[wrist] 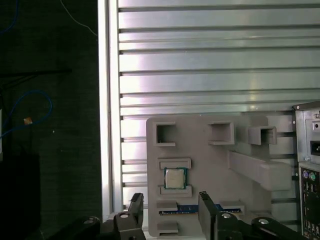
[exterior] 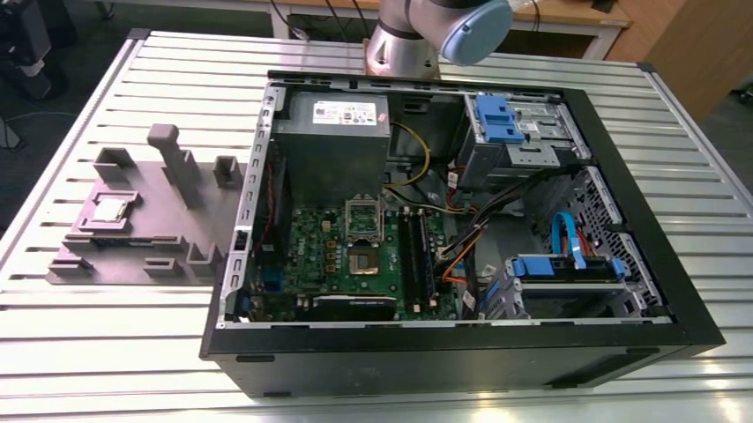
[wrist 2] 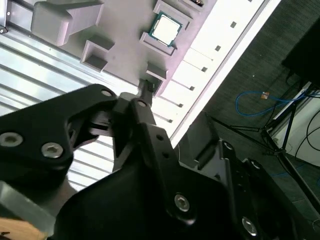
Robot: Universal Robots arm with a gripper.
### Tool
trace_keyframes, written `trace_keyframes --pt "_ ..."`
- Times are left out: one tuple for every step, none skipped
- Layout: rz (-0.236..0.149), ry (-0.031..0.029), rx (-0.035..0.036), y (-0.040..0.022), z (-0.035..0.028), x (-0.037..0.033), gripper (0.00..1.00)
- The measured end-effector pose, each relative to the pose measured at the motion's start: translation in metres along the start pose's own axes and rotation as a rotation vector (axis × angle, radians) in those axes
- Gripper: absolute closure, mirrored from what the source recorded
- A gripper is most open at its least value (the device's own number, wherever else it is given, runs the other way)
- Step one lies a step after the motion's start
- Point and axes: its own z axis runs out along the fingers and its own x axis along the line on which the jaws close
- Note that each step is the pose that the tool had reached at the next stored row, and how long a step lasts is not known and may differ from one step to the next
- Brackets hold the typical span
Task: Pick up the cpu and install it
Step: 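Pick up the cpu and move it towards the insertion slot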
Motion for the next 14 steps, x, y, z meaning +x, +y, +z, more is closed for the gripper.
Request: trace_keyframes --pt "0.000 0.0000 0.0000 0.0000 0.0000 0.0000 0.42" --pt "-0.001 0.0000 0.0000 0.0000 0.0000 -0.0001 0.42" --pt "-0.004 0.0002 0.0000 0.0000 0.0002 -0.0001 0.35" --pt "-0.009 0.0010 -0.0002 0.0000 0.0006 -0.0001 0.35" --pt "-0.017 0.0030 0.0001 0.0000 0.0013 -0.0001 0.35" --pt "-0.029 0.0047 0.0003 -0.0001 0.0023 -0.0001 0.35" --pt "-0.039 0.0057 0.0005 -0.0002 0.0036 0.0000 0.35" --pt "-0.044 0.0062 0.0005 -0.0003 0.0050 0.0001 0.35" --pt "-0.046 0.0064 0.0005 -0.0004 0.0064 0.0001 0.35" --pt "-0.047 0.0065 0.0005 -0.0005 0.0081 0.0001 0.35" --pt "-0.048 0.0065 0.0005 -0.0009 0.0099 0.0000 0.35" --pt "-0.048 0.0065 0.0005 -0.0012 0.0117 0.0001 0.35" --pt "-0.048 0.0064 0.0004 -0.0013 0.0134 0.0001 0.35" --pt "-0.048 0.0066 0.0005 -0.0014 0.0144 0.0001 0.35"
